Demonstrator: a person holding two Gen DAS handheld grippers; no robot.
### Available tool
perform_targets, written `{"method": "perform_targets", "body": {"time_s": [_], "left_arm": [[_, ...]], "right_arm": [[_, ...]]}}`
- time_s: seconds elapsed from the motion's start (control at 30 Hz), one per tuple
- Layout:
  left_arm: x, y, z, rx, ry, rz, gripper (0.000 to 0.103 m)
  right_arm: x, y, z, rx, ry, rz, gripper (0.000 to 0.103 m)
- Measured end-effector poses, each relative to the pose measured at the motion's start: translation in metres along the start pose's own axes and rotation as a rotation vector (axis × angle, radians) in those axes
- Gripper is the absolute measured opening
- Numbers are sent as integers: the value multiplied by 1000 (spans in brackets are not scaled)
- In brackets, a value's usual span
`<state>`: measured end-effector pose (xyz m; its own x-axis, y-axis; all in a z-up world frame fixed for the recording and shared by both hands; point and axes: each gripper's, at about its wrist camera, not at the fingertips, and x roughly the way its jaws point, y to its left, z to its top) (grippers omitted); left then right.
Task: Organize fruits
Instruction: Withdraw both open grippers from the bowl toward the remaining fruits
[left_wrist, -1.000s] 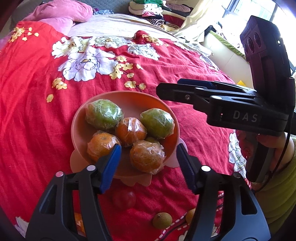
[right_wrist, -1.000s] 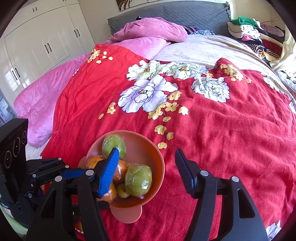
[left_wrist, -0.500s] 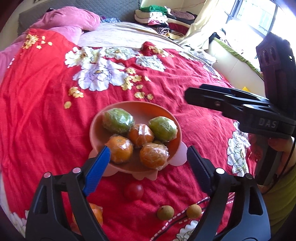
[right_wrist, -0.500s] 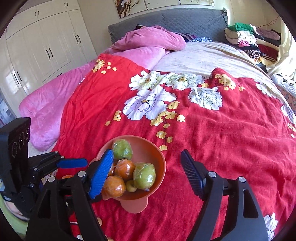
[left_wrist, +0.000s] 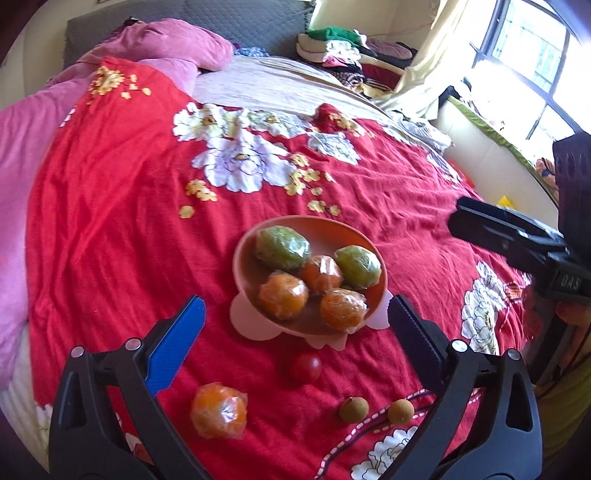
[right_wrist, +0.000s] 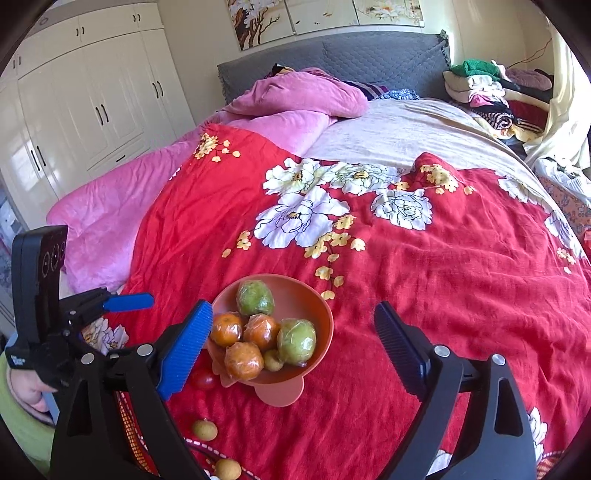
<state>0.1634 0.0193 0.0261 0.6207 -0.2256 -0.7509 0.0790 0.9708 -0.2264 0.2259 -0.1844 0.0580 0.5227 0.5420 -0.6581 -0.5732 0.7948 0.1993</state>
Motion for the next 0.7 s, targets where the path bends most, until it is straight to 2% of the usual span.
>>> {"method": "perform_targets", "body": {"time_s": [0.3, 0.7], "left_arm": [[-17, 13, -5, -19, -27, 43, 93], [-33, 22, -17, -30, -48, 72, 93]], "right_arm": [[-10, 6, -13, -11, -6, -10, 90], [-13, 24, -40, -48, 30, -15, 90]]}}
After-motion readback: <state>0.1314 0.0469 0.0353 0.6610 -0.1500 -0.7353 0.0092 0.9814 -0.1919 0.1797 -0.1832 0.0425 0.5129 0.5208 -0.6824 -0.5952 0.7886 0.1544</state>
